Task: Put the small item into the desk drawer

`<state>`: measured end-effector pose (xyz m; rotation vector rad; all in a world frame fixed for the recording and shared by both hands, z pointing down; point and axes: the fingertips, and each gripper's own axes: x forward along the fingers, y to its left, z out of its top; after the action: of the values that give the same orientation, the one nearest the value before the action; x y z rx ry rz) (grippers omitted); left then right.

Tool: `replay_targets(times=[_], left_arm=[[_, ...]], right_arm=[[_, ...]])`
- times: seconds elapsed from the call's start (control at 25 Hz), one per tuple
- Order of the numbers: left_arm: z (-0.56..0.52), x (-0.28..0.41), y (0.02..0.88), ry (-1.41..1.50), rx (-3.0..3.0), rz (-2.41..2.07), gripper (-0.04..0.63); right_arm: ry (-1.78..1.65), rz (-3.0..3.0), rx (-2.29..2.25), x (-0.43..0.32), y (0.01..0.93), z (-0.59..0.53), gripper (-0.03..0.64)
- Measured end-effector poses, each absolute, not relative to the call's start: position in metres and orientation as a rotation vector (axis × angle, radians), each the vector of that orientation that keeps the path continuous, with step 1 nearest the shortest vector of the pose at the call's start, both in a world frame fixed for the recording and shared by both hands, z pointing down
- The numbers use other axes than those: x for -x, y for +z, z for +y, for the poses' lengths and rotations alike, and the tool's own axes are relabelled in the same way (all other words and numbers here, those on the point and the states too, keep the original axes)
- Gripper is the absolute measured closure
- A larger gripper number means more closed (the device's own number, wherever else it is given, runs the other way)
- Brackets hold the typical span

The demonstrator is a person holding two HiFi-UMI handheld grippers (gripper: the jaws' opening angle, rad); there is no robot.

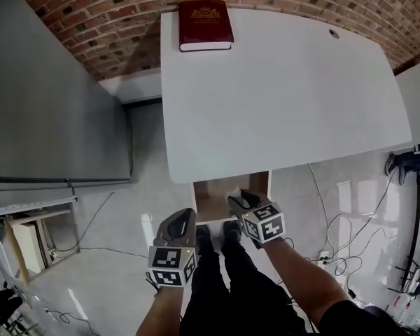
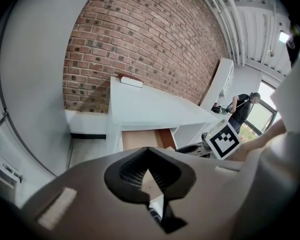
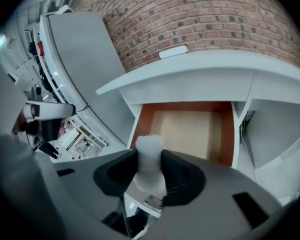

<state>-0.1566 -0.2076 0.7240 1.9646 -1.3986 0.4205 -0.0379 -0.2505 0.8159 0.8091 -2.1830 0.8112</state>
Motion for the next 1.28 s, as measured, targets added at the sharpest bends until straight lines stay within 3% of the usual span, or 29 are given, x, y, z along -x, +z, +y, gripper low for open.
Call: replay_targets(times=[0.68, 1.28], left_arm=[[-0.212, 0.134, 0.767, 0.429, -1.973, -1.323, 0.591], [-0.194, 0.159, 0.785, 0.408, -1.897, -1.364, 0.591]], right_arm=[[0.733, -2.032, -0.762, 0.036, 0.923, -0.281, 0.474], [0.622, -1.921, -0.615, 0.055, 0.967, -0.288, 0.463]])
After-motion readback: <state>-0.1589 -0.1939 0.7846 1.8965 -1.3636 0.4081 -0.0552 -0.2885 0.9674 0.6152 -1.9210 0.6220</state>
